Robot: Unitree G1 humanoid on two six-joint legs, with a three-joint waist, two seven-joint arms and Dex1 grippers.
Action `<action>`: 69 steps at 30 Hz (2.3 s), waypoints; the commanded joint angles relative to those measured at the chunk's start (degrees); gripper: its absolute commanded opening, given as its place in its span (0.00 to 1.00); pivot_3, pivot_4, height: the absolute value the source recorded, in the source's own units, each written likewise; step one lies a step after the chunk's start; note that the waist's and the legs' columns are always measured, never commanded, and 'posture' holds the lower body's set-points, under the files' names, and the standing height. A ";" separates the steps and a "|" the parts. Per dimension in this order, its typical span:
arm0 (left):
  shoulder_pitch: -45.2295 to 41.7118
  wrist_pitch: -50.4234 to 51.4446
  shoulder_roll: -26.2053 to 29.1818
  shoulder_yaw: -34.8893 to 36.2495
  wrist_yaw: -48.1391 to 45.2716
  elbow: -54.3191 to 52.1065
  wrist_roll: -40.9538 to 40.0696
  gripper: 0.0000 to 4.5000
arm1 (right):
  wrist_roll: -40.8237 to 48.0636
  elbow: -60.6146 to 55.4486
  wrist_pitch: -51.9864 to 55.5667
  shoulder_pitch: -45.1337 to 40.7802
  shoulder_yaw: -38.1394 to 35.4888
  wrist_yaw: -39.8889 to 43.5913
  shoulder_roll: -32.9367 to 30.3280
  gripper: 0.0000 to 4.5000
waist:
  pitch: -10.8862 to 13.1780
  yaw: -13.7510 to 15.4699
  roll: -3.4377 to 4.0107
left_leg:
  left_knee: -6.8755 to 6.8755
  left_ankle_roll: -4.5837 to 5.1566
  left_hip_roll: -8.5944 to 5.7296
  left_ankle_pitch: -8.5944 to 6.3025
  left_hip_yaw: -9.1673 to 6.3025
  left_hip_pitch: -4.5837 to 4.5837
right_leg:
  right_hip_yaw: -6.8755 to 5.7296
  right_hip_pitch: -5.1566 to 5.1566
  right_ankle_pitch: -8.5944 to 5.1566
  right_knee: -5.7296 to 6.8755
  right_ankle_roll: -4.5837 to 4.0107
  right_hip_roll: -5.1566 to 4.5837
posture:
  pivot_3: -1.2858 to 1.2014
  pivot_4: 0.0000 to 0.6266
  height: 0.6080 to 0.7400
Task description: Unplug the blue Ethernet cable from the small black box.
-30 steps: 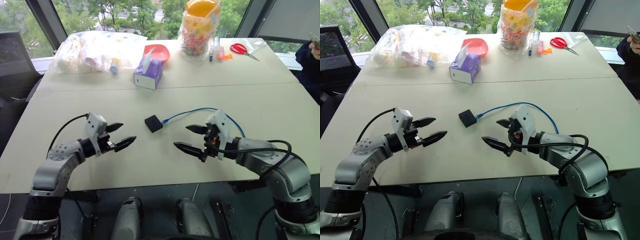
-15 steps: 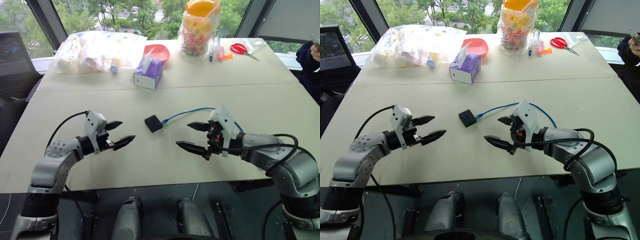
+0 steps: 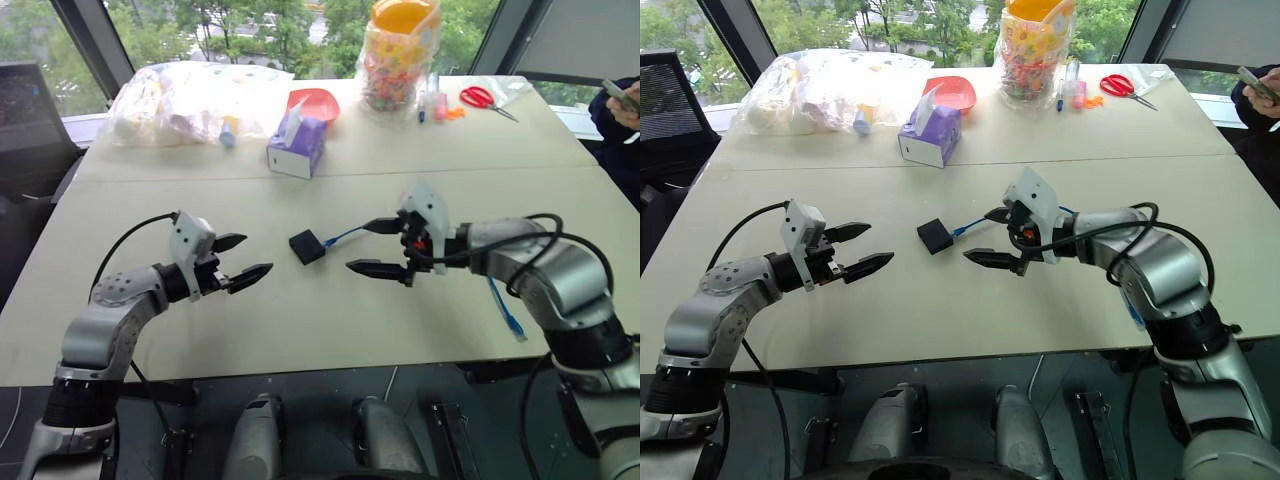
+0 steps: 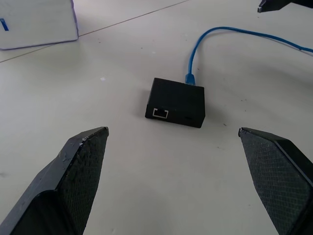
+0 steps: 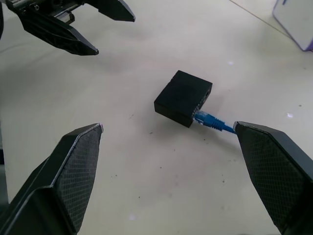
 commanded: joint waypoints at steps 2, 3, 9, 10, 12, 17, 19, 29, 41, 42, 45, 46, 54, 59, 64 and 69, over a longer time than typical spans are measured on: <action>-0.46 -1.42 -0.28 0.05 0.18 -2.09 0.01 0.99 | -7.42 14.27 -8.56 -9.28 5.77 6.95 3.73 1.00 | 0.00 -0.09 0.00 | 0.02 0.00 0.01 0.00 -0.01 0.02 | -0.01 0.01 0.00 0.04 0.00 0.03 | 0.52 0.24 0.96; -0.44 -1.60 -0.39 0.06 0.26 -2.04 0.11 0.99 | -8.72 17.87 -10.09 -11.14 6.64 8.14 5.04 1.00 | 0.00 -0.05 0.00 | 0.02 0.00 0.01 0.00 -0.01 0.03 | 0.00 0.00 0.00 0.09 0.01 0.04 | 0.52 0.24 0.96; 0.11 -2.77 -0.86 0.03 0.75 -2.54 0.81 0.99 | -20.21 39.00 -24.87 -19.30 12.81 13.89 10.37 1.00 | 0.00 0.21 0.00 | 0.02 0.00 0.00 0.00 0.00 0.01 | -0.01 -0.02 0.01 0.24 0.04 0.06 | 0.52 0.24 0.96; 0.35 -2.98 -0.92 0.06 0.94 -2.75 0.90 0.99 | -21.50 42.57 -26.68 -20.54 13.21 14.57 11.41 1.00 | 0.01 0.15 0.01 | 0.04 0.00 0.00 0.00 0.01 0.01 | -0.01 -0.02 0.01 0.24 0.04 0.06 | 0.52 0.24 0.96; 0.76 -3.34 -1.05 0.09 1.27 -3.02 1.06 0.99 | -24.16 49.87 -30.52 -23.13 13.79 15.80 13.67 1.00 | 0.01 0.05 0.02 | 0.04 0.00 0.00 0.00 0.02 0.02 | -0.01 -0.02 0.02 0.27 0.05 0.06 | 0.52 0.24 0.96; 1.92 -4.20 -1.32 0.23 1.92 -3.86 1.69 0.99 | -29.64 61.74 -38.13 -27.28 14.03 16.80 17.82 1.00 | 0.03 -0.07 0.04 | 0.03 -0.01 0.01 0.01 0.01 0.08 | -0.02 -0.04 0.09 0.44 0.21 0.07 | 0.52 0.24 0.96; 2.51 -4.63 -1.42 0.46 2.46 -4.23 1.92 0.99 | -31.16 66.09 -39.71 -28.95 13.56 17.11 19.75 1.00 | 0.03 -0.19 0.04 | 0.04 -0.01 0.01 0.01 0.02 0.14 | -0.01 -0.05 0.08 0.55 0.24 0.07 | 0.52 0.24 0.96; 4.08 -5.69 -1.25 0.93 3.05 -4.66 2.10 1.00 | -34.81 74.98 -42.28 -31.92 10.53 18.38 24.25 0.61 | 0.04 -0.24 0.06 | 0.03 -0.05 0.02 0.03 0.01 0.37 | 0.01 -0.03 -0.06 0.91 0.19 0.07 | 0.52 0.24 0.96; 0.89 0.30 -0.05 2.02 0.76 -2.91 -2.20 1.00 | -34.08 54.28 -42.07 -23.96 6.90 19.02 21.34 0.01 | 0.04 0.10 0.07 | 0.03 -0.07 0.02 0.03 0.00 0.36 | 0.00 -0.03 -0.02 0.92 0.27 0.07 | 0.52 0.24 0.96; -0.47 2.49 0.26 2.33 0.27 -2.41 -3.83 1.00 | -33.66 45.66 -40.70 -20.43 5.75 17.71 19.71 0.01 | 0.04 0.33 0.07 | 0.03 -0.07 0.02 0.03 -0.01 0.35 | -0.01 -0.03 -0.02 0.91 0.28 0.07 | 0.52 0.24 0.96; -4.83 8.54 0.93 3.16 -1.23 -0.09 -8.26 1.00 | -34.75 24.48 -40.71 -10.42 1.77 9.48 16.75 0.01 | 0.04 0.53 0.06 | 0.05 -0.11 -0.01 0.05 -0.06 0.29 | -0.02 -0.01 -0.01 0.92 0.41 0.07 | 0.52 0.24 0.96; -6.00 9.99 1.11 3.32 -1.68 0.62 -9.33 1.00 | -35.14 20.01 -39.76 -8.18 0.81 6.98 16.47 0.01 | 0.04 0.32 0.07 | 0.06 -0.12 -0.02 0.06 -0.09 0.27 | -0.03 0.00 -0.03 0.93 0.45 0.07 | 0.52 0.24 0.96; -13.29 18.50 0.37 3.19 -4.01 4.42 -15.50 1.00 | -42.79 2.57 -47.57 3.17 1.33 -6.17 13.60 0.01 | 0.05 -0.16 0.06 | 0.07 -0.21 -0.01 0.12 -0.09 0.43 | 0.00 0.02 -0.10 0.98 0.34 0.11 | 0.52 0.24 0.96; -16.41 23.94 -0.43 5.13 -4.20 5.42 -20.59 1.00 | -49.11 2.37 -54.18 3.62 3.81 -10.96 11.70 0.01 | 0.08 0.09 0.00 | 0.22 -0.23 -0.01 0.14 -0.11 0.40 | 0.00 0.11 -0.14 0.97 0.28 0.11 | 0.52 0.24 0.96; -17.21 26.42 -0.50 6.18 -3.51 5.43 -23.14 1.00 | -52.26 2.65 -58.71 4.29 5.77 -12.64 10.37 0.01 | 0.10 0.04 -0.03 | 0.27 -0.23 -0.02 0.14 -0.14 0.41 | 0.01 0.14 -0.14 0.97 0.26 0.10 | 0.52 0.24 0.96; -16.83 27.08 -0.69 6.57 -2.40 4.82 -23.79 1.00 | -53.03 2.00 -60.34 4.95 6.48 -12.77 10.25 0.01 | 0.13 0.07 -0.07 | 0.29 -0.23 -0.02 0.14 -0.15 0.40 | 0.01 0.16 -0.14 0.97 0.26 0.10 | 0.52 0.24 0.96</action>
